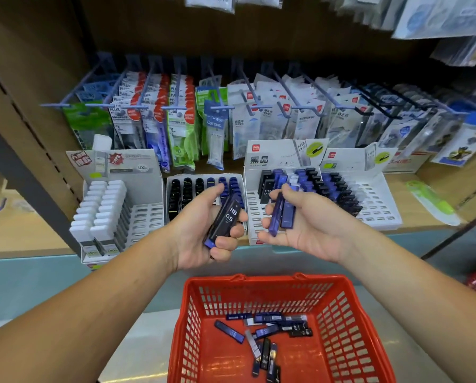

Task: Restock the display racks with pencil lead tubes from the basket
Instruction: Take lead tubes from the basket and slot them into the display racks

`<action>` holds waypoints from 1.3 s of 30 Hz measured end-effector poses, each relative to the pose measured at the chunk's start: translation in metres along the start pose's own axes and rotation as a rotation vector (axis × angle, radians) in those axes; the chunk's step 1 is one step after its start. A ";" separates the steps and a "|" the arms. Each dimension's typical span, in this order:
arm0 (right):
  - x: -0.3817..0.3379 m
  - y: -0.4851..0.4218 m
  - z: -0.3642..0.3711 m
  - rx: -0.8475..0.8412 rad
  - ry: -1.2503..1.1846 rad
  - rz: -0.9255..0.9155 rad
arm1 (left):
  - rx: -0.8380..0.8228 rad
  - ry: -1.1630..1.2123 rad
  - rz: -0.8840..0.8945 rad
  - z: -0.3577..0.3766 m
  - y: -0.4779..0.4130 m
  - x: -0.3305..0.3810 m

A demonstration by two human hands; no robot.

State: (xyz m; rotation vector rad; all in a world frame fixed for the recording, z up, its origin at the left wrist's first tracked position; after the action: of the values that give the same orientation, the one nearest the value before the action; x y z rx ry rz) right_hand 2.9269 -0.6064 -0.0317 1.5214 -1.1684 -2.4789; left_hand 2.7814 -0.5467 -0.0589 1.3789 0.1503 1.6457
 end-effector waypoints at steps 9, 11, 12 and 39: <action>0.000 -0.003 0.001 -0.120 0.059 0.034 | -0.016 -0.151 0.054 0.007 0.004 0.000; -0.001 -0.002 0.001 -0.122 0.117 0.008 | -0.025 -0.114 0.052 0.008 0.004 0.002; -0.002 -0.001 0.002 -0.126 0.134 -0.005 | -0.027 -0.089 0.049 0.008 0.004 0.002; -0.009 -0.004 0.003 0.049 0.425 -0.453 | 0.093 0.132 0.233 0.010 0.002 0.010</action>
State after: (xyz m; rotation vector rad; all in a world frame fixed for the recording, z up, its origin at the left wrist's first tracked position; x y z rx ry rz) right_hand 2.9305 -0.5990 -0.0265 2.3976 -0.8937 -2.1695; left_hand 2.7896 -0.5454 -0.0469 1.3991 0.1490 1.9458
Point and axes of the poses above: each hand's wrist, its own y-axis away from the middle knuckle, its own z-axis out of the palm, x = y × z, the point moved 7 cm from there along -y, towards the middle knuckle, and after that the axes turned 14 degrees about x, right-handed, at the moved point
